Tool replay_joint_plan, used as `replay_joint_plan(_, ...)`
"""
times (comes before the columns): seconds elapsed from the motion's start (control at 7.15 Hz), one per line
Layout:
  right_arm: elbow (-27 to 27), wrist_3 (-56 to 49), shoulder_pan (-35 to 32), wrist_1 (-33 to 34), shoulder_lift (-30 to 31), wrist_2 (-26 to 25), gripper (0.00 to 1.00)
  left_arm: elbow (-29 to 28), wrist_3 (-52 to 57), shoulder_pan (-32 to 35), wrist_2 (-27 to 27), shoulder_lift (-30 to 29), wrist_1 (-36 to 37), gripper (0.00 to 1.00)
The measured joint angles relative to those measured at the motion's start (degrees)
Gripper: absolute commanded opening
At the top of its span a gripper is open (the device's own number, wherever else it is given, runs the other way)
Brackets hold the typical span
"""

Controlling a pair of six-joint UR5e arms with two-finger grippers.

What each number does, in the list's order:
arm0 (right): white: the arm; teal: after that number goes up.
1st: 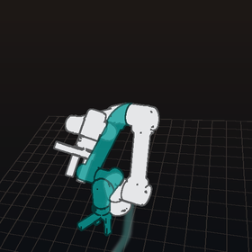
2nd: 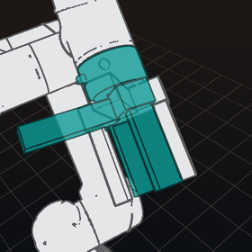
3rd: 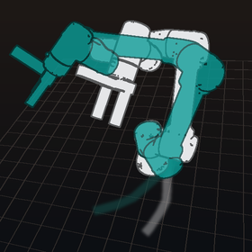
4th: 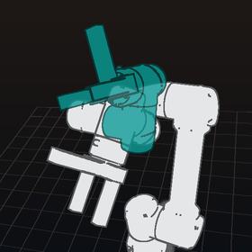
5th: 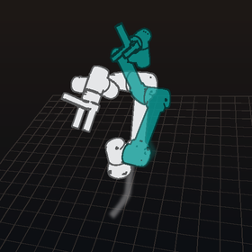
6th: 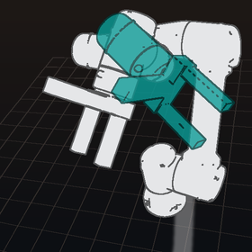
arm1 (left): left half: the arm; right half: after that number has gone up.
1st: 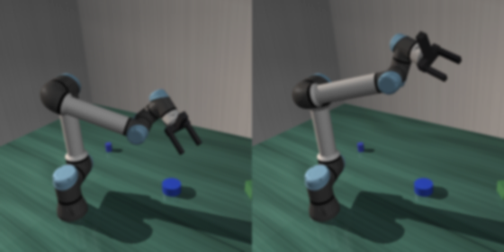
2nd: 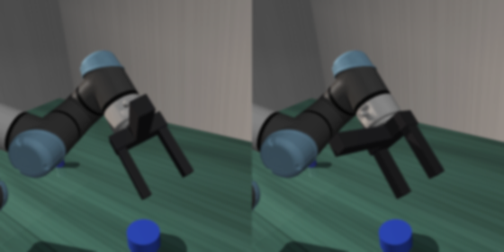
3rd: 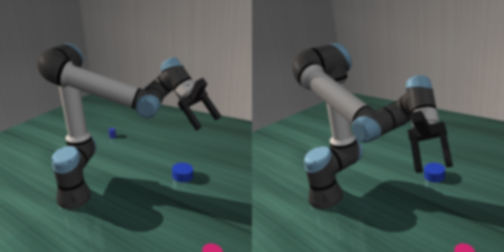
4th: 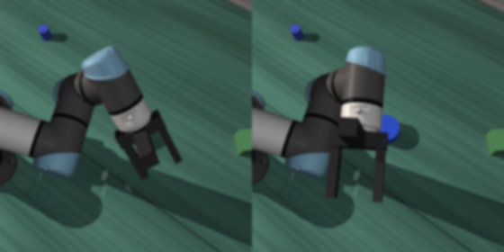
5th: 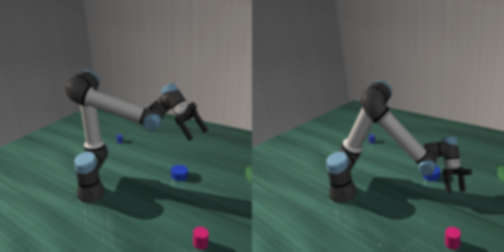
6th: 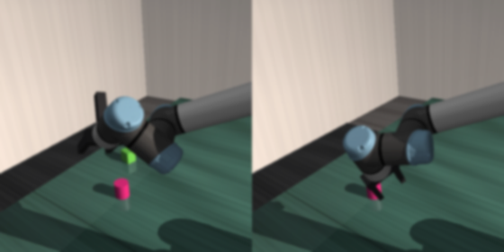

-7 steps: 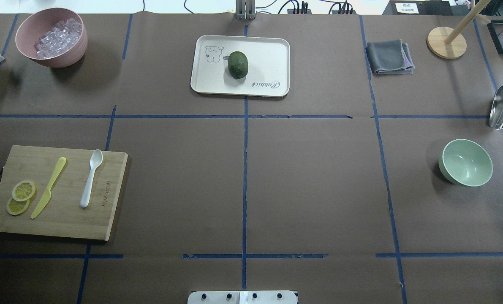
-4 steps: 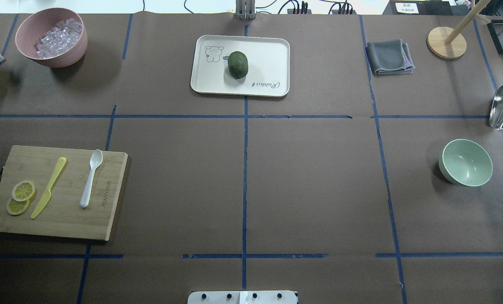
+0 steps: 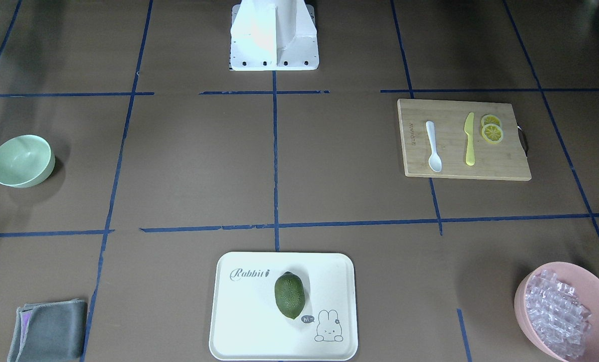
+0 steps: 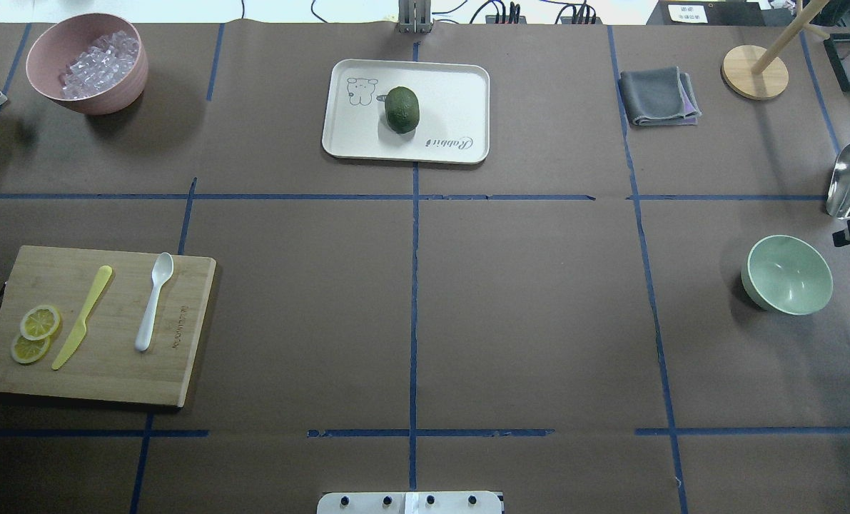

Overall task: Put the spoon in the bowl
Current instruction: 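Lower the right gripper to the rim of the pale green bowl and grasp it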

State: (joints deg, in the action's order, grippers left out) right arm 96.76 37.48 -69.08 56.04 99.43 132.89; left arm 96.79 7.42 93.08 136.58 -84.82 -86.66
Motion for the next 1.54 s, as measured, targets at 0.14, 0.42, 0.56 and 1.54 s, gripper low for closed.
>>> replay_joint_plan(0.14, -0.3, 2.03, 3.26, -0.45, -0.12, -2.41, 1.0, 0.08, -0.02, 0.0, 0.0, 0.0, 0.0, 1.0)
replay_joint_plan(0.42, -1.51, 3.16, 6.69, -0.65, -0.6, -3.99, 1.0, 0.1, -0.06, 0.0, 0.0, 0.0, 0.0, 1.0)
replay_joint_plan(0.56, -2.27, 3.18, 7.2, -0.66, -0.71, -4.09, 1.0, 0.11, -0.07, 0.0, 0.0, 0.0, 0.0, 1.0)
replay_joint_plan(1.54, -4.86, 3.33, 7.58, -0.56, -0.87, -4.06, 0.1, 0.5, -0.41, 0.0, 0.0, -0.08, -1.75, 1.0)
